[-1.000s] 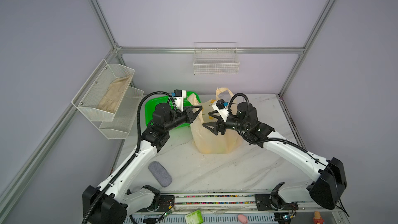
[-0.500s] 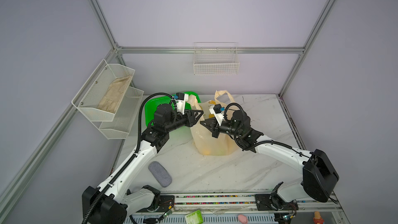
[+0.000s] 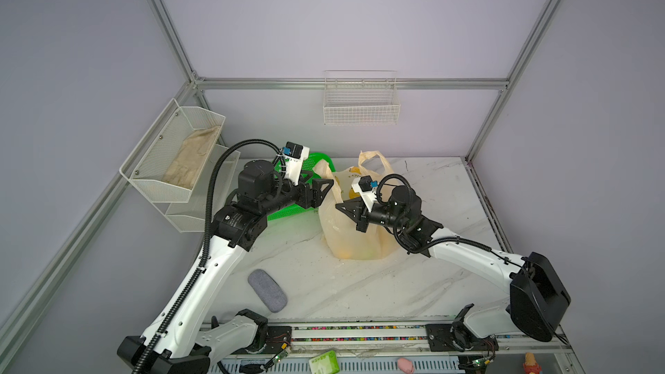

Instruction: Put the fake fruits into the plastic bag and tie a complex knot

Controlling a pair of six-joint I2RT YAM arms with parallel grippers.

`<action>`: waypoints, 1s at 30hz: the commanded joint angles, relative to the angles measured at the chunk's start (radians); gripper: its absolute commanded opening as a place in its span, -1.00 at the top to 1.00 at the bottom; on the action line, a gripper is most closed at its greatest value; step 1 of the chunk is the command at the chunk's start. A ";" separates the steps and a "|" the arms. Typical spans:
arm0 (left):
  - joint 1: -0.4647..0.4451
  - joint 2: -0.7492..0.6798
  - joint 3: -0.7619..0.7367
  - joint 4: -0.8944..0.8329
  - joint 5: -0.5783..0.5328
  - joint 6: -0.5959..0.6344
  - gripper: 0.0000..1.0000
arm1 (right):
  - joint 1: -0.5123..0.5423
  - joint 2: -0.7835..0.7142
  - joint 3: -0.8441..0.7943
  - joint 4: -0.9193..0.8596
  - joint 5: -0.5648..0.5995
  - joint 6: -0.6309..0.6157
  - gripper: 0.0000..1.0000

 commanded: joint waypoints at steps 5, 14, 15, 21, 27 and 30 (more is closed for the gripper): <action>0.005 0.086 0.226 -0.029 -0.072 0.175 -0.79 | 0.002 -0.052 -0.013 0.035 -0.026 -0.022 1.00; 0.005 0.271 0.404 -0.064 0.084 0.191 -0.91 | 0.002 -0.051 -0.002 0.031 -0.025 -0.036 1.00; 0.005 0.285 0.421 -0.063 0.114 0.181 -0.93 | 0.002 -0.050 0.000 0.027 -0.024 -0.038 1.00; 0.004 0.379 0.462 -0.066 0.186 0.159 -0.89 | 0.002 -0.044 0.005 0.026 -0.022 -0.032 1.00; 0.004 0.372 0.424 -0.089 0.194 0.188 -0.63 | 0.002 -0.044 0.003 0.028 -0.007 -0.035 1.00; 0.004 0.356 0.404 -0.089 0.207 0.191 -0.41 | 0.002 -0.032 0.010 0.026 0.011 -0.032 1.00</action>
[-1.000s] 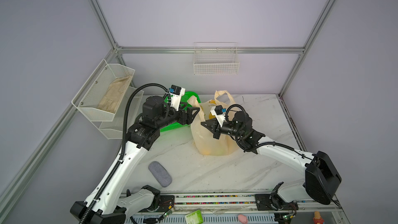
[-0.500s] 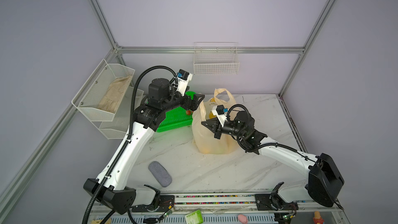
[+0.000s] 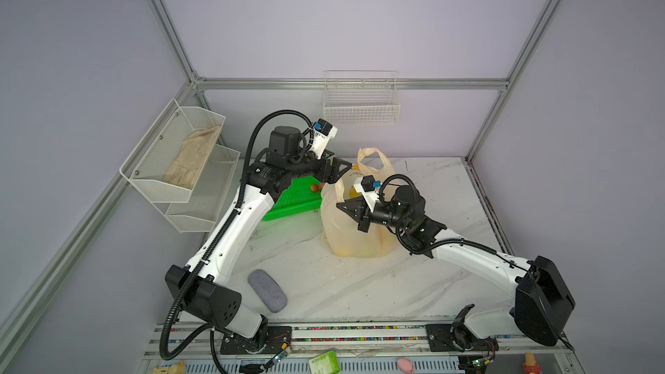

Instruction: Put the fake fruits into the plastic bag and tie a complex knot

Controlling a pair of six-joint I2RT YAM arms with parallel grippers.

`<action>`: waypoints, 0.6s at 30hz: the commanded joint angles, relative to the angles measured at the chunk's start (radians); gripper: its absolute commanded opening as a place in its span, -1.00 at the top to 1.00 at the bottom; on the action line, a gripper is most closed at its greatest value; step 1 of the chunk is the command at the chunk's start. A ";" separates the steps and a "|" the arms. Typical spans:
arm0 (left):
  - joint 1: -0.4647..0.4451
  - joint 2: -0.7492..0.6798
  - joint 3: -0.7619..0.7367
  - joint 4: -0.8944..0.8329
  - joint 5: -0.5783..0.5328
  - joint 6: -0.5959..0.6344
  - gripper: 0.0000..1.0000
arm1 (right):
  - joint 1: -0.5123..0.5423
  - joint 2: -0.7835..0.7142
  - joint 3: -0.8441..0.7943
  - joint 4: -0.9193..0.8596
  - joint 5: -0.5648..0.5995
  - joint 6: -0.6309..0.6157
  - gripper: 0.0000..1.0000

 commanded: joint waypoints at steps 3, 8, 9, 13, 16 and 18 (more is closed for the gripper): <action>0.004 -0.060 0.036 0.011 0.047 0.024 -0.08 | 0.002 0.009 0.029 0.009 0.046 -0.007 1.00; 0.003 -0.079 0.027 0.011 0.065 0.018 0.45 | 0.003 0.026 0.060 0.003 0.134 0.043 1.00; 0.004 -0.080 0.030 0.010 0.077 0.011 0.52 | 0.002 0.032 0.067 -0.002 0.168 0.057 1.00; 0.004 -0.095 0.028 0.011 0.136 -0.025 0.77 | 0.002 0.028 0.082 -0.056 0.354 0.064 0.67; 0.004 -0.127 -0.014 0.027 0.156 -0.047 0.89 | 0.002 -0.011 0.059 -0.049 0.383 0.007 0.21; 0.004 -0.150 -0.048 0.055 0.160 -0.072 1.00 | 0.002 -0.023 0.045 -0.037 0.327 -0.045 0.01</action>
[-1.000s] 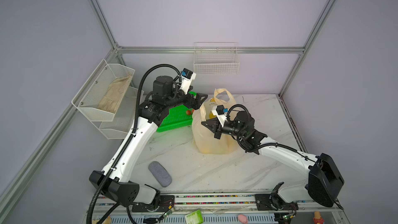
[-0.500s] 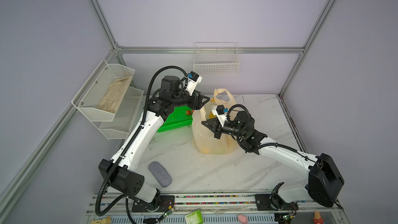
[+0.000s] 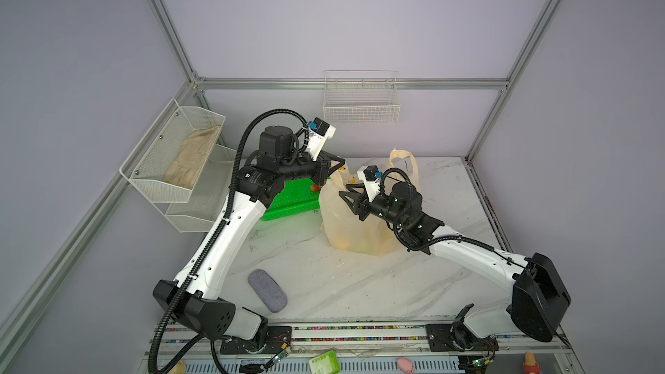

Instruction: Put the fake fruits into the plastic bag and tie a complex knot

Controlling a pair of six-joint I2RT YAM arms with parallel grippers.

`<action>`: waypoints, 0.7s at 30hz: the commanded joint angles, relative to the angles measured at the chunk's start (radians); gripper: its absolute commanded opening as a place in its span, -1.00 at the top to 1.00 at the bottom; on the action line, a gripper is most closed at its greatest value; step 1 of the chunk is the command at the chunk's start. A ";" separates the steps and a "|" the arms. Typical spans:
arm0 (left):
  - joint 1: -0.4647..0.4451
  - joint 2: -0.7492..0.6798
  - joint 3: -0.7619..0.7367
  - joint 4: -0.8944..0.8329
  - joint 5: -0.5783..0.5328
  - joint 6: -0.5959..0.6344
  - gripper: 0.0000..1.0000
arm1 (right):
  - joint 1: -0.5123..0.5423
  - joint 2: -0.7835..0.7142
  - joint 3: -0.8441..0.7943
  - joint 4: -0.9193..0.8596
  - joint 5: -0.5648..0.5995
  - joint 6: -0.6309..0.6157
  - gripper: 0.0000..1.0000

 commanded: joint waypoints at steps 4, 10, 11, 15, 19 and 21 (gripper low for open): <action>0.003 -0.077 -0.069 0.089 0.053 -0.097 1.00 | 0.002 -0.084 0.009 -0.034 -0.012 -0.137 -0.59; 0.002 -0.096 -0.095 0.101 0.032 -0.182 1.00 | 0.002 -0.129 0.007 -0.055 -0.097 -0.231 -0.84; 0.003 -0.100 -0.098 0.101 0.028 -0.191 1.00 | 0.002 -0.131 0.012 -0.053 -0.106 -0.243 -0.86; 0.003 -0.109 -0.106 0.102 0.024 -0.211 1.00 | -0.001 -0.105 0.051 -0.043 -0.126 -0.266 -0.94; 0.002 -0.121 -0.115 0.105 0.023 -0.217 1.00 | -0.009 0.000 0.123 -0.018 -0.236 -0.256 -0.95; 0.001 -0.127 -0.117 0.105 0.022 -0.219 1.00 | -0.011 0.054 0.142 0.030 -0.280 -0.235 -0.95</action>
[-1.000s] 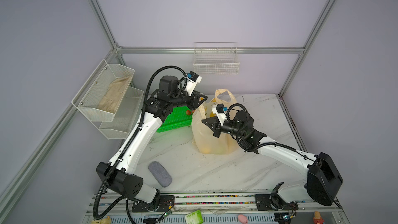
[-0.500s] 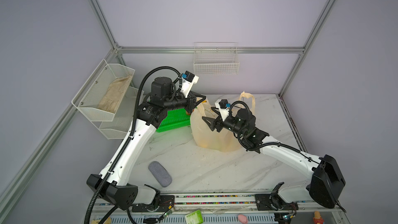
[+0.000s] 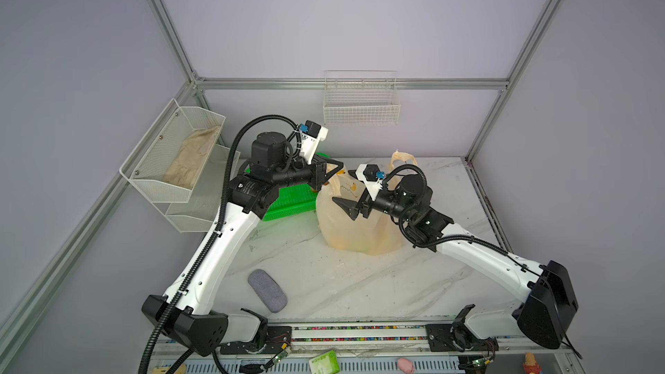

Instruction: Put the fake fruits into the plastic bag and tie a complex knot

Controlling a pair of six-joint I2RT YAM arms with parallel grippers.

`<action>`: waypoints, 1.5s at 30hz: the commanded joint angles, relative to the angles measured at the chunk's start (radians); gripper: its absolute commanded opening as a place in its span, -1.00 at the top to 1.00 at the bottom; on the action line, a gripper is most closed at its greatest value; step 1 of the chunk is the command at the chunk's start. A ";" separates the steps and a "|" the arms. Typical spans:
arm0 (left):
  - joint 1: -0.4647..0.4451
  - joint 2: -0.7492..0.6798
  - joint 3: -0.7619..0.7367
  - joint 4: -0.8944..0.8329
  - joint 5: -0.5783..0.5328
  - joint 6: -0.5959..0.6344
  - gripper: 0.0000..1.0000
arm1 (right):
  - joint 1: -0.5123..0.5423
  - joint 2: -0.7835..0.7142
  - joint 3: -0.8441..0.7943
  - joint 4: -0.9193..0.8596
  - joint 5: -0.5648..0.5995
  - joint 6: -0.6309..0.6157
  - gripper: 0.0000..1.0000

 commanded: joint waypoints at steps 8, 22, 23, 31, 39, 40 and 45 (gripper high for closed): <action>0.001 -0.064 -0.041 0.065 -0.050 -0.065 1.00 | -0.004 0.154 -0.066 0.290 -0.150 0.107 -0.14; 0.021 -0.090 -0.060 -0.012 0.002 0.161 -0.14 | -0.077 0.121 -0.167 0.245 -0.369 0.131 1.00; 0.021 -0.097 -0.067 -0.020 0.023 0.202 -0.22 | -0.088 0.116 -0.159 0.206 -0.399 0.116 1.00; 0.024 -0.112 -0.086 -0.096 0.088 0.438 -0.57 | -0.117 0.108 -0.067 -0.124 -0.528 -0.056 1.00; 0.024 -0.064 -0.055 -0.135 0.195 0.632 -0.58 | -0.119 0.100 -0.035 -0.200 -0.576 -0.091 1.00; 0.024 -0.051 -0.044 -0.138 0.198 0.638 -0.56 | -0.119 0.098 -0.036 -0.202 -0.578 -0.093 1.00; 0.023 0.015 -0.002 -0.148 0.277 0.640 -0.37 | -0.121 0.095 -0.037 -0.208 -0.573 -0.095 1.00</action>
